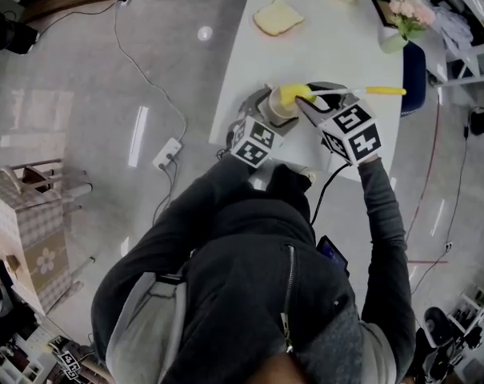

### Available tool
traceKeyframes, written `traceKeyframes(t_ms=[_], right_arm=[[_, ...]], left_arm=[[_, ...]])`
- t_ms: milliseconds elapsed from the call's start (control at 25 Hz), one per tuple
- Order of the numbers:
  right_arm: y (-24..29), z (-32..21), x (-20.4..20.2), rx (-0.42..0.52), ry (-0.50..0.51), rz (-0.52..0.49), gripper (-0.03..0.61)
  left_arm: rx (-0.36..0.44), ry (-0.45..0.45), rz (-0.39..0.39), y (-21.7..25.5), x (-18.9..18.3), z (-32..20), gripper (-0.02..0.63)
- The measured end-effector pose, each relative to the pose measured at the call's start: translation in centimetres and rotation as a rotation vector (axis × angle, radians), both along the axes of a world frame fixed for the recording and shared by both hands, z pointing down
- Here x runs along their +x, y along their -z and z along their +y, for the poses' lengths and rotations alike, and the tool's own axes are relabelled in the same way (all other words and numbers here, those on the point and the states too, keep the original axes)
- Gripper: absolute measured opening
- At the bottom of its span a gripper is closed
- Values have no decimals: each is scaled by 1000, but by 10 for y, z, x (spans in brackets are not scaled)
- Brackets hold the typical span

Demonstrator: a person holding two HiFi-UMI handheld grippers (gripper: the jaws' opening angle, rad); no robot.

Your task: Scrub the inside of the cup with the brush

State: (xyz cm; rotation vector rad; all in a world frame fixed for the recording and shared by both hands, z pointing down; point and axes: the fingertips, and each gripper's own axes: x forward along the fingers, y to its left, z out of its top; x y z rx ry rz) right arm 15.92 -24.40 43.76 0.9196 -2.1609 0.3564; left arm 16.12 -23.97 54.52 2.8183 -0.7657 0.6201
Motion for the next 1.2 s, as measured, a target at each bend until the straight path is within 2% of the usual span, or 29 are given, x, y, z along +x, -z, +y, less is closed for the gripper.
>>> traceKeyframes(t_ms=[160, 360, 920, 1200], right_arm=[[-15, 3, -11, -15, 113, 117, 141], [-35, 0, -17, -45, 199, 210, 140], [-73, 6, -28, -63, 329, 372, 138], [-80, 2, -27, -114, 340, 375, 138]], left_arm=[[4, -2, 6, 0, 0, 1, 414], [8, -1, 14, 0, 2, 0, 414], [17, 5, 23, 0, 0, 0, 414], [18, 10, 26, 0, 0, -1, 414]])
